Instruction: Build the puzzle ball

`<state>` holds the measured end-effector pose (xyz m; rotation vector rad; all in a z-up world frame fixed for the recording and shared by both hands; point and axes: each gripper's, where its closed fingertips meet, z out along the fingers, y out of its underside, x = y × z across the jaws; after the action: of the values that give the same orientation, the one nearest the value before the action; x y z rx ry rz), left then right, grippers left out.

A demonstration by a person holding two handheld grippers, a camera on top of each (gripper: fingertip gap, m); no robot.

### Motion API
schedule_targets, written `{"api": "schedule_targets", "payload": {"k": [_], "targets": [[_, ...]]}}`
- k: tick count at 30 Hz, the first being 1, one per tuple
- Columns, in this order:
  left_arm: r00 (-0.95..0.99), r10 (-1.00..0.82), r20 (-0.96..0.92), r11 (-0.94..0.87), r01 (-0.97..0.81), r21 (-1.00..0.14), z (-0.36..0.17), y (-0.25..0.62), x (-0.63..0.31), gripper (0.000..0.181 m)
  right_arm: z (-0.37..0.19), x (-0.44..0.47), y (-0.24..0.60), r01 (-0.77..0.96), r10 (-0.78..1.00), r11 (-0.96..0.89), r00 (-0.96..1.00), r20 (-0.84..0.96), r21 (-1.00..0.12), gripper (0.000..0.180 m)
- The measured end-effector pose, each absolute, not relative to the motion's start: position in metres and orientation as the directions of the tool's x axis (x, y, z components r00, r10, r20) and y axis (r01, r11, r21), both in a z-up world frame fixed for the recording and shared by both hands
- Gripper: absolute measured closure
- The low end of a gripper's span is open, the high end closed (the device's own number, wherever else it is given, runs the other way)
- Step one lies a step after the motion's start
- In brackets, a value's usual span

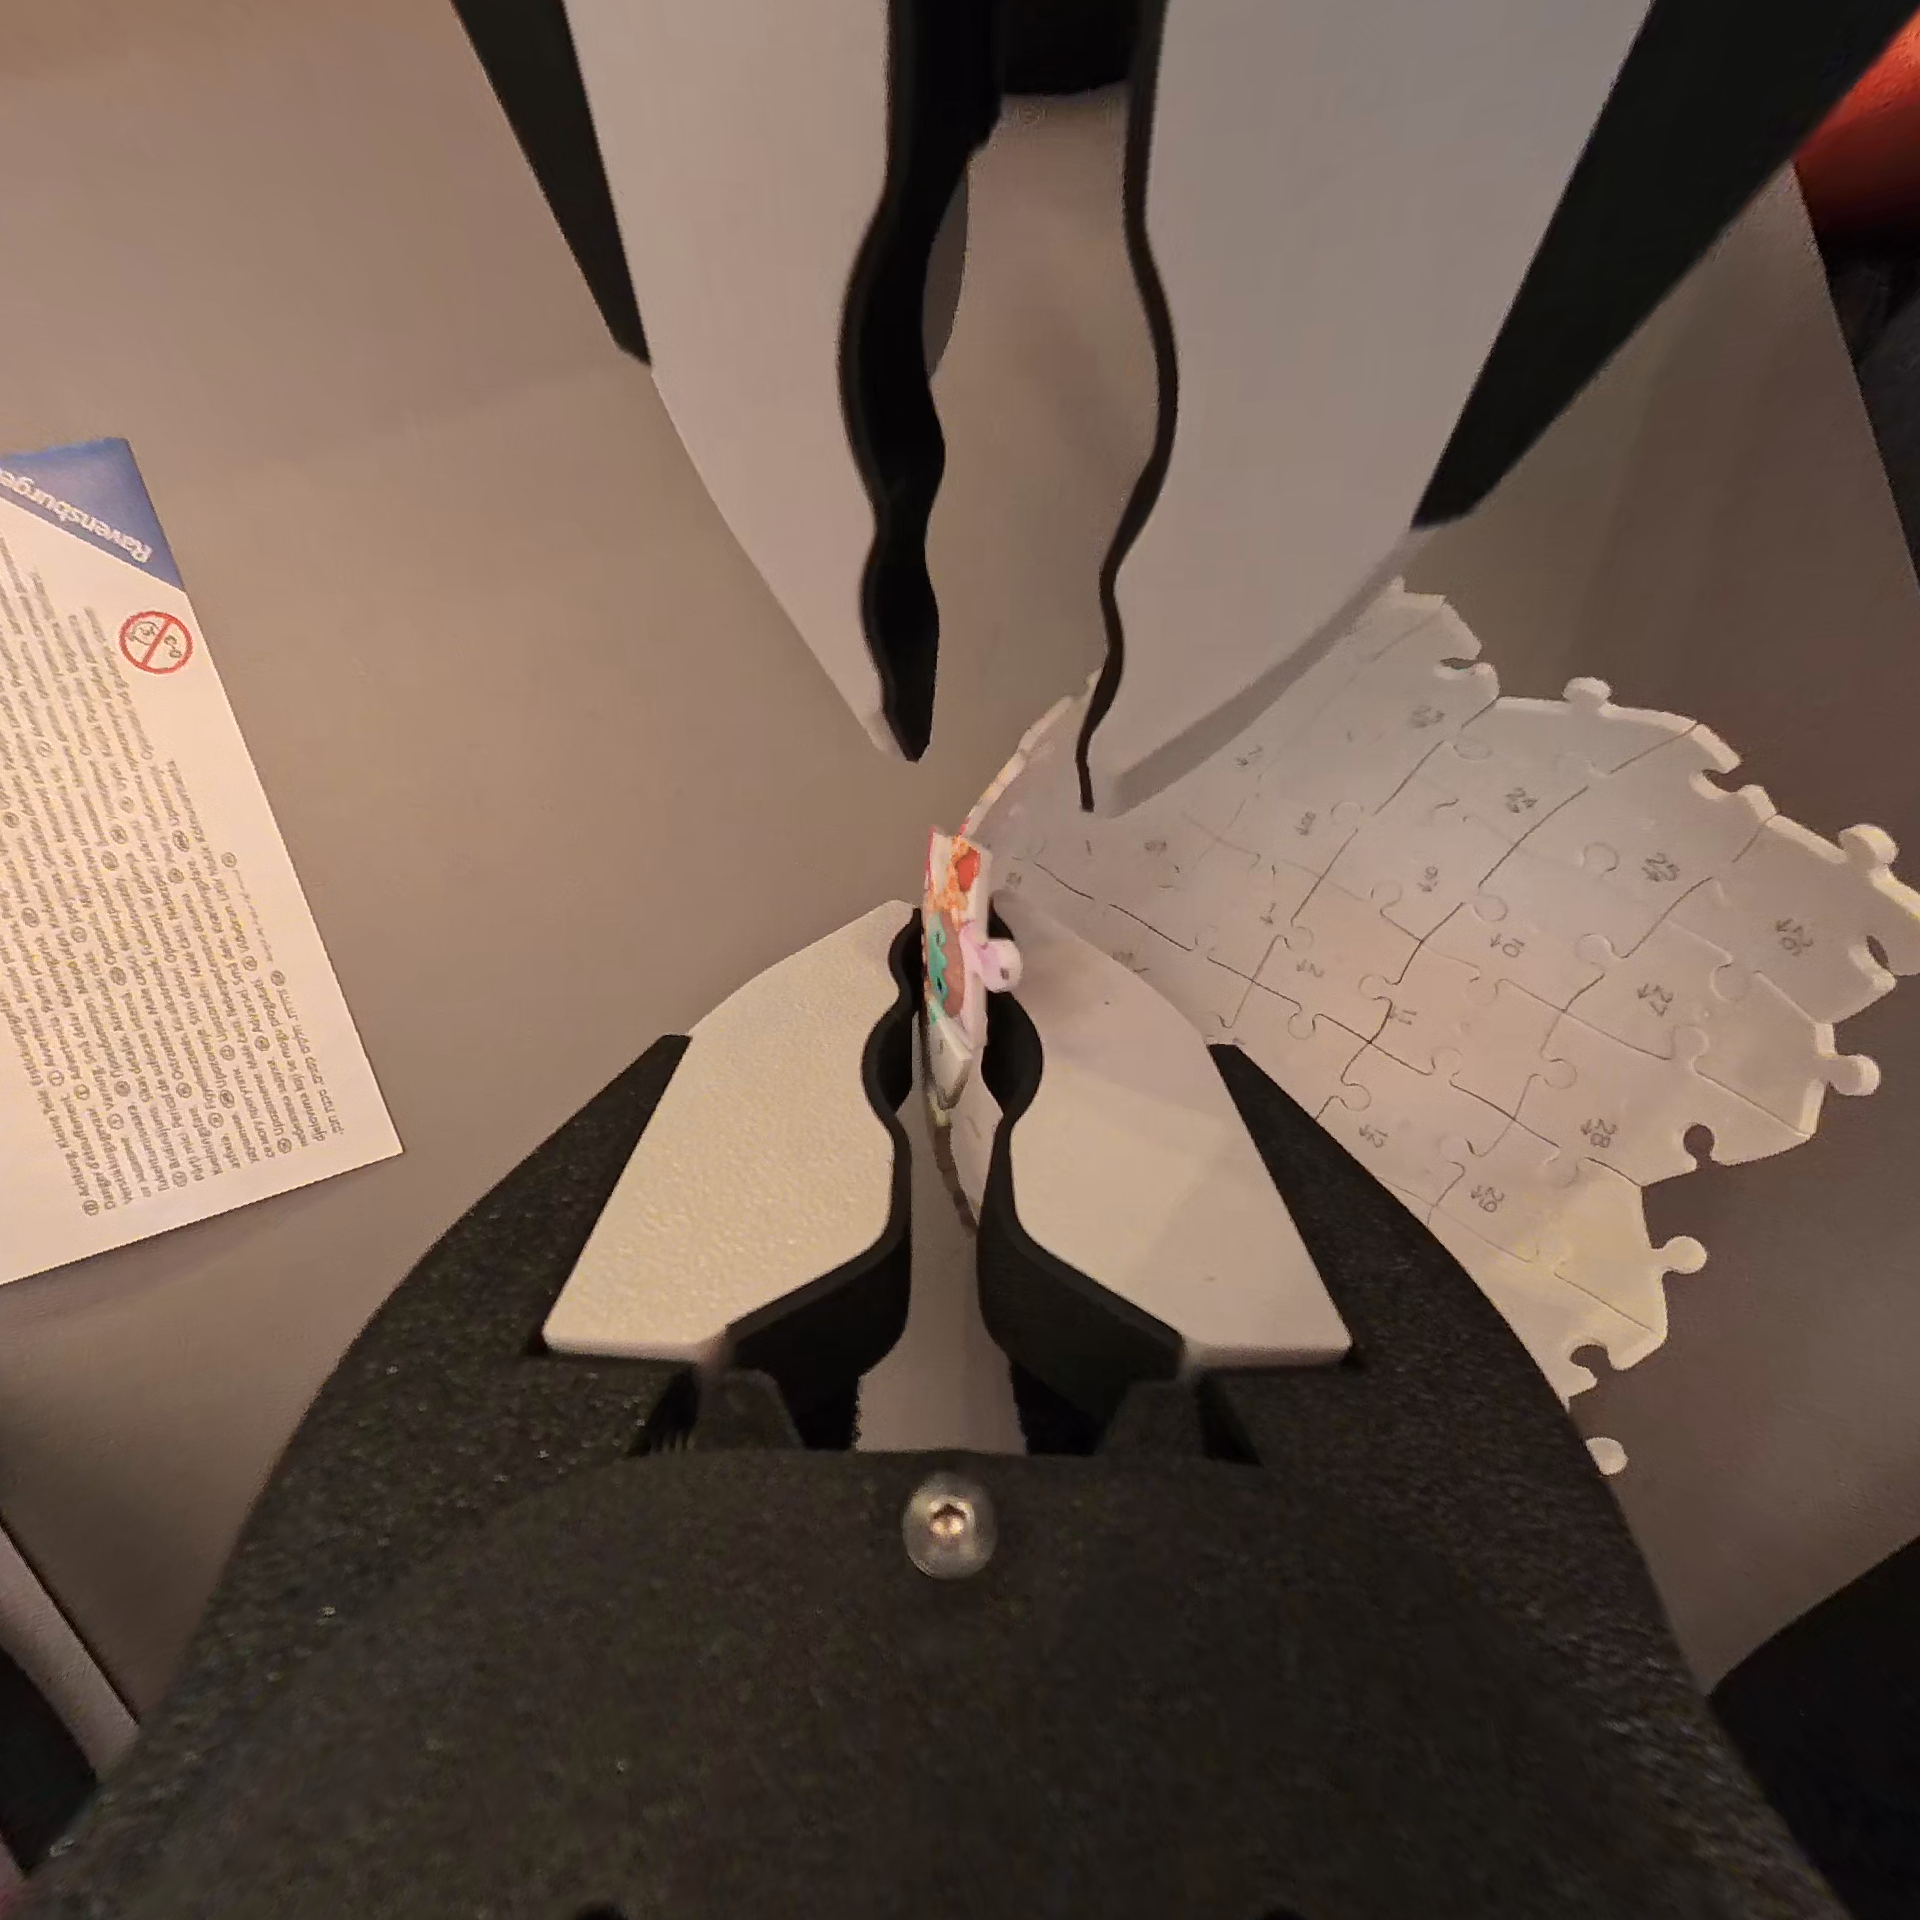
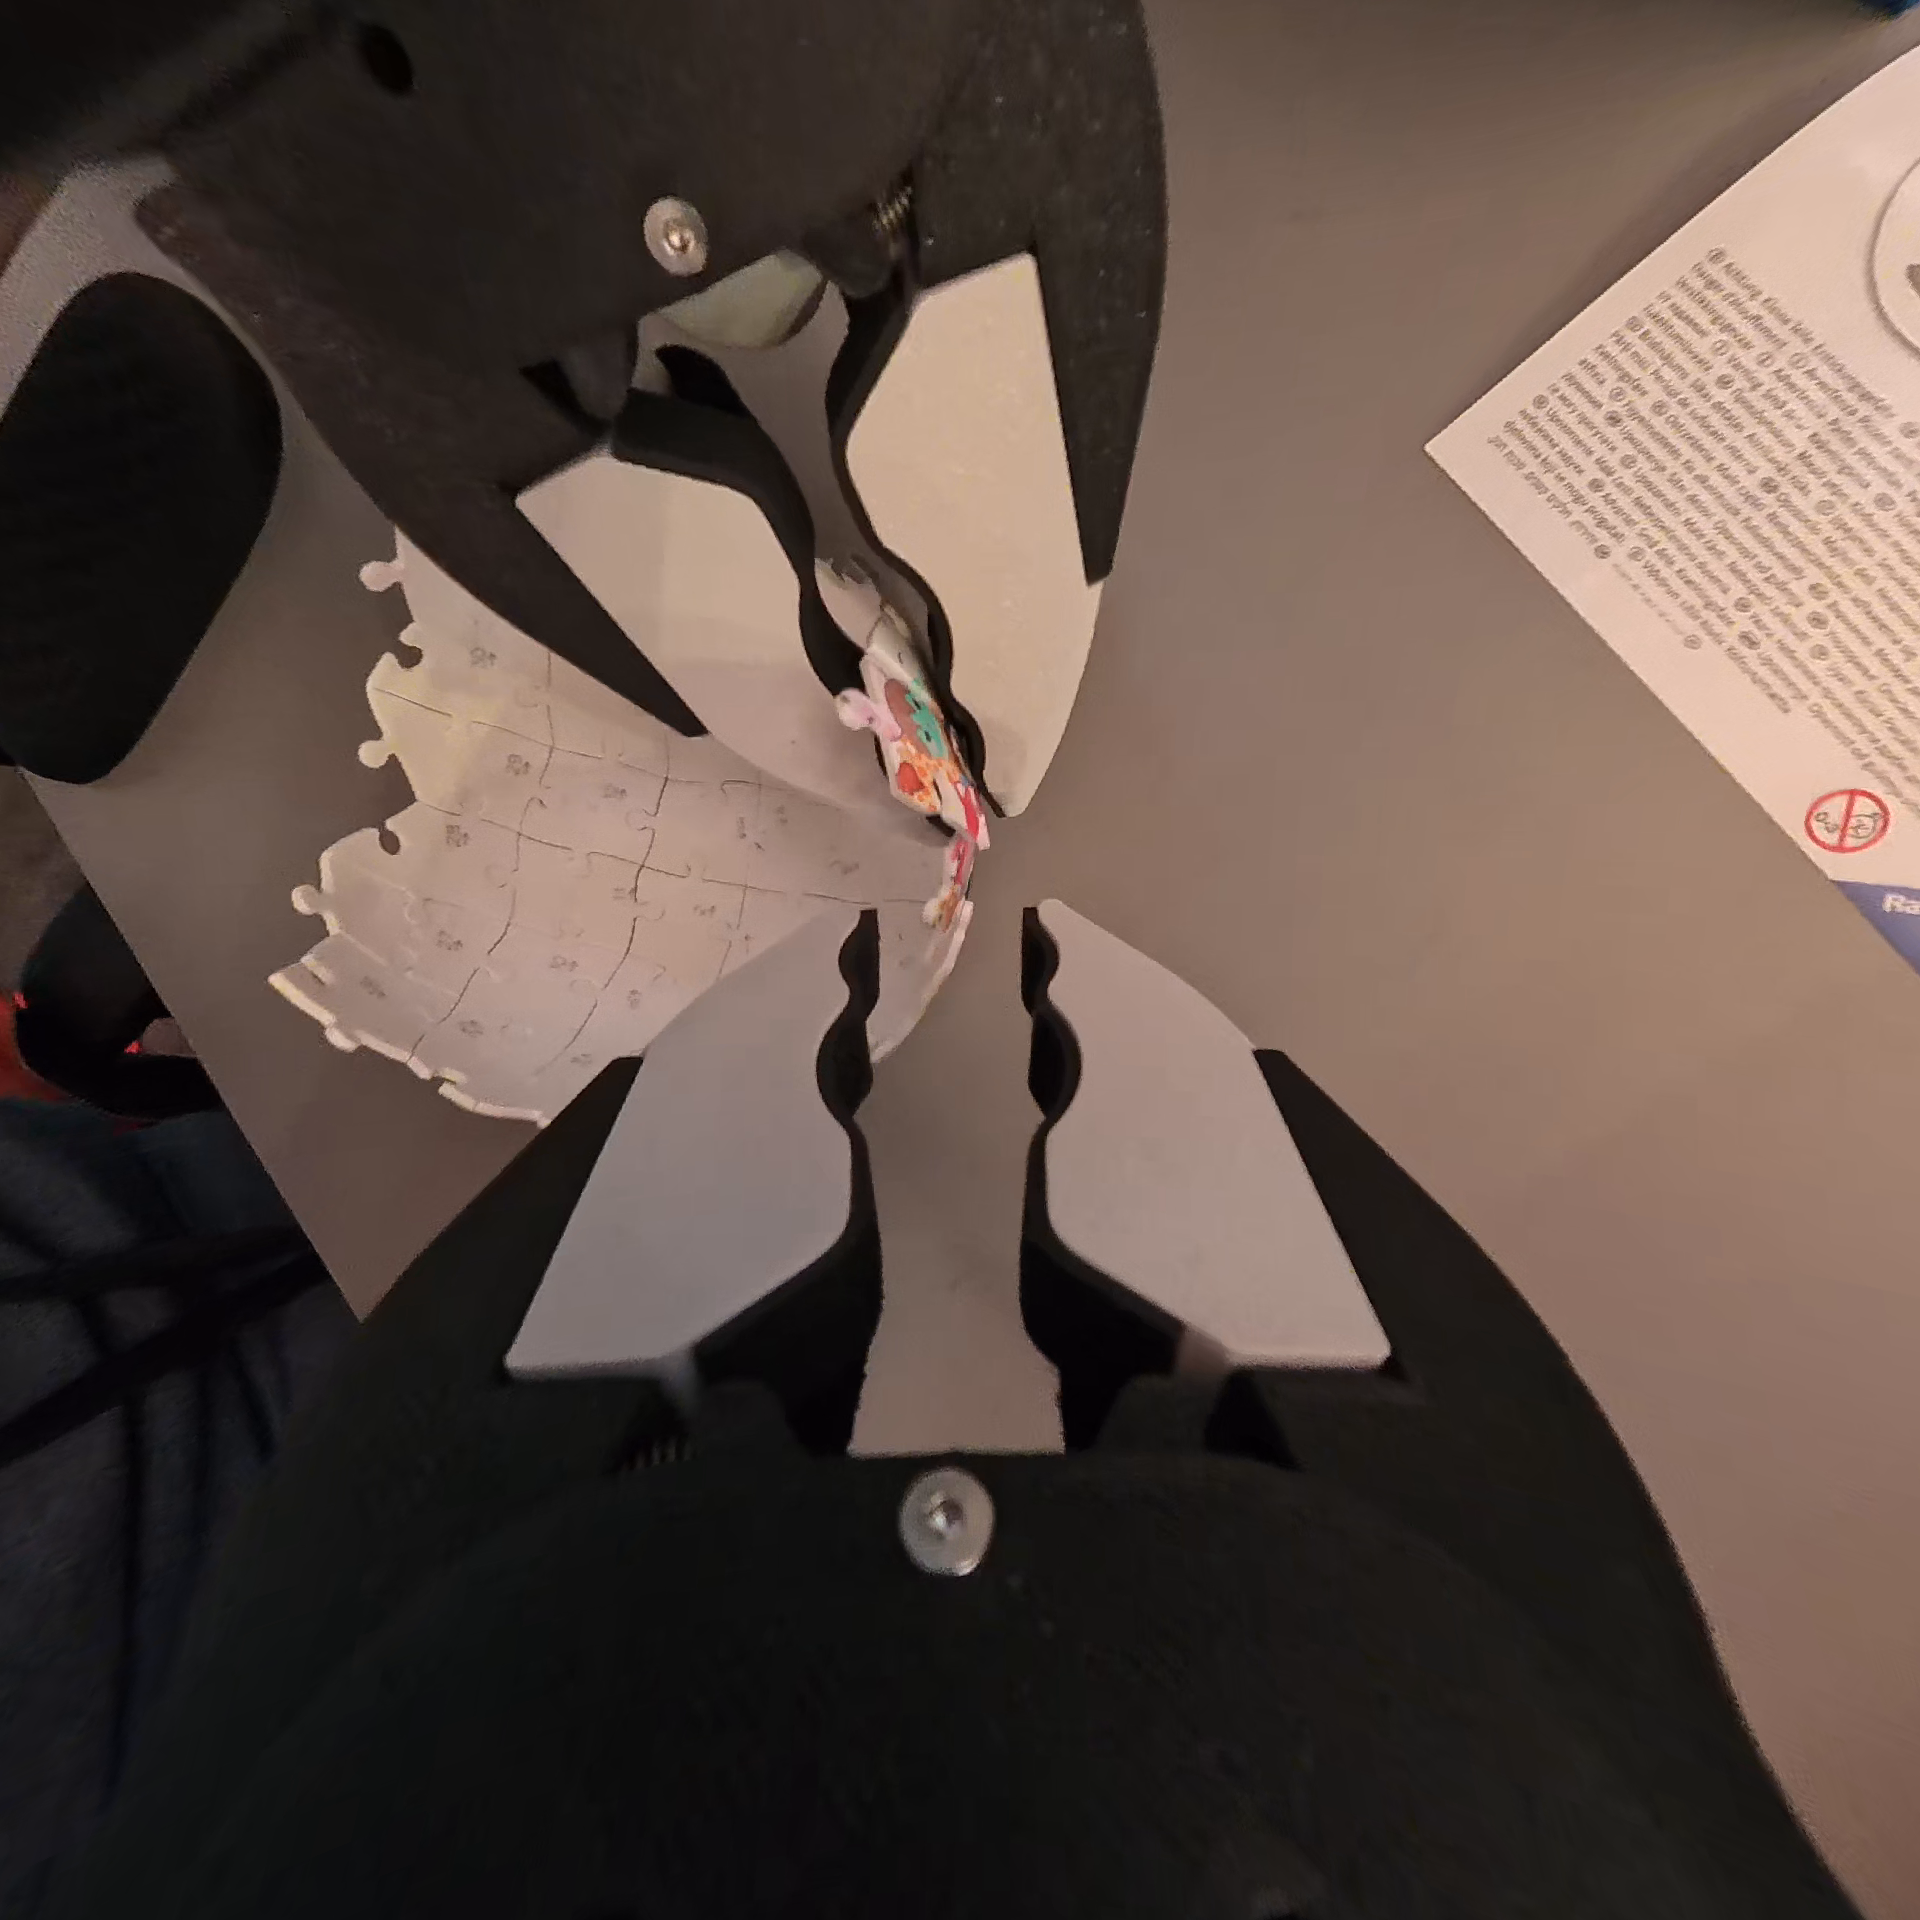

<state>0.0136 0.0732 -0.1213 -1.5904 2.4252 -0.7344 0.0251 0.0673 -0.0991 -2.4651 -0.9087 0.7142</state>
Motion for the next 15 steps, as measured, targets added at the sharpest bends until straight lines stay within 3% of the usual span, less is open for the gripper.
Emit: {"api": "schedule_targets", "payload": {"k": [7, 15], "targets": [[-0.412, -0.895, 0.172, 0.291, -0.831, -0.474, -0.122, 0.073, 0.013, 0.174, -0.096, 0.026, 0.074, 0.511, 0.668, -0.722, 0.691, -0.276, -0.467, 0.152], [-0.42, -0.893, 0.163, 0.302, -0.826, -0.476, -0.122, 0.072, 0.011, 0.173, -0.081, 0.035, 0.073, 0.525, 0.703, -0.674, 0.671, -0.234, -0.519, 0.155]]}}
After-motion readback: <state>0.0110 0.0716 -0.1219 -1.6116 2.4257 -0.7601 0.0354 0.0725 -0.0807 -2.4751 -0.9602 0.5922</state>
